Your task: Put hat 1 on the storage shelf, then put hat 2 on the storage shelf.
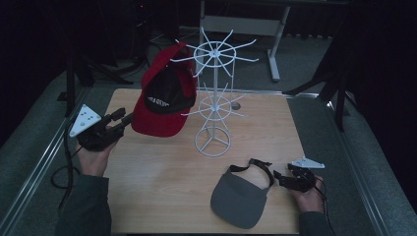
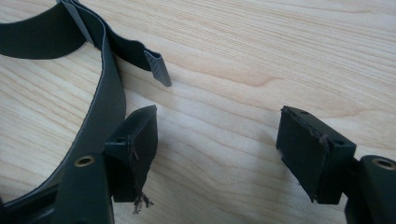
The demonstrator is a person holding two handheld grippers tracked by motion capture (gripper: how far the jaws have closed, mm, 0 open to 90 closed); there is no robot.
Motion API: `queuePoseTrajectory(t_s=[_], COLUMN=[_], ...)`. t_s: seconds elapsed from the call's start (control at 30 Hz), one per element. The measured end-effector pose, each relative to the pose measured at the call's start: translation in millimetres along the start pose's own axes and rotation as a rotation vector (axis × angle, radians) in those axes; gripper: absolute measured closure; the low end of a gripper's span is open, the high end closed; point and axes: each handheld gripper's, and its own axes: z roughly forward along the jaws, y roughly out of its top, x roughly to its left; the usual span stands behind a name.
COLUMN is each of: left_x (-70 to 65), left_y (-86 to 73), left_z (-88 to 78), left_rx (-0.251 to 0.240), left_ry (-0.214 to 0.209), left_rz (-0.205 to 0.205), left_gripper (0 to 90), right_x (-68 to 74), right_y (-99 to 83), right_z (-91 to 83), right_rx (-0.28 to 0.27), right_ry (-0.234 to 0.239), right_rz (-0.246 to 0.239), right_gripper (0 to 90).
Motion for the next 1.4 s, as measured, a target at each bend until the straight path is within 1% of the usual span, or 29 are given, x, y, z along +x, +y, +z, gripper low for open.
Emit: queuePoseTrajectory(t_s=[0.13,0.4,0.6,0.73,0.8,0.93,0.97,1.1,1.13,1.33,1.37,1.4], left_x=[1.9,6.9,9.0,10.9,12.1,12.1,11.8,11.0,10.7,9.5,9.3,9.2], left_y=[-2.6,-10.1,-14.8,-18.7,-20.4,-24.2,-26.5,-30.4,-34.4,-45.0,-47.0,-48.9], left_z=[-0.9,-2.1,-3.6,-4.2,-4.2,-2.2,-0.7,0.7,1.9,5.0,5.5,6.0], left_rx=[0.022,0.055,0.073,0.085,0.087,0.107,0.121,0.131,0.139,0.163,0.165,0.169], left_ry=[0.008,0.001,0.008,0.019,0.018,0.021,0.024,0.026,0.026,0.036,0.036,0.038], left_rz=[-0.002,-0.014,-0.014,-0.025,-0.033,-0.038,-0.040,-0.042,-0.048,-0.065,-0.071,-0.072], left_gripper=[57.5,57.3,57.4,57.5,57.5,57.5,57.5,57.4,57.4,57.1,57.1,57.1], right_x=[0.0,0.2,0.1,0.2,0.2,0.2,0.2,0.3,0.2,0.9,1.2,1.6], right_y=[0.0,0.0,0.0,0.0,0.0,0.0,0.0,0.0,0.0,0.3,0.2,0.0], right_z=[0.0,0.0,-0.1,-0.1,-0.1,-0.1,-0.1,-0.1,-0.1,0.2,0.0,-0.2], right_rx=[0.000,0.000,0.001,0.001,0.001,0.002,0.002,0.002,0.001,0.002,0.002,-0.001], right_ry=[0.000,0.000,0.001,0.001,0.001,0.000,0.000,0.000,0.000,-0.006,-0.009,-0.016], right_rz=[0.000,0.003,0.001,0.001,0.001,0.001,0.001,0.001,0.000,0.005,0.008,0.016], right_gripper=[29.3,29.3,29.3,29.3,29.3,29.4,29.4,29.4,29.4,29.4,30.5,33.4])
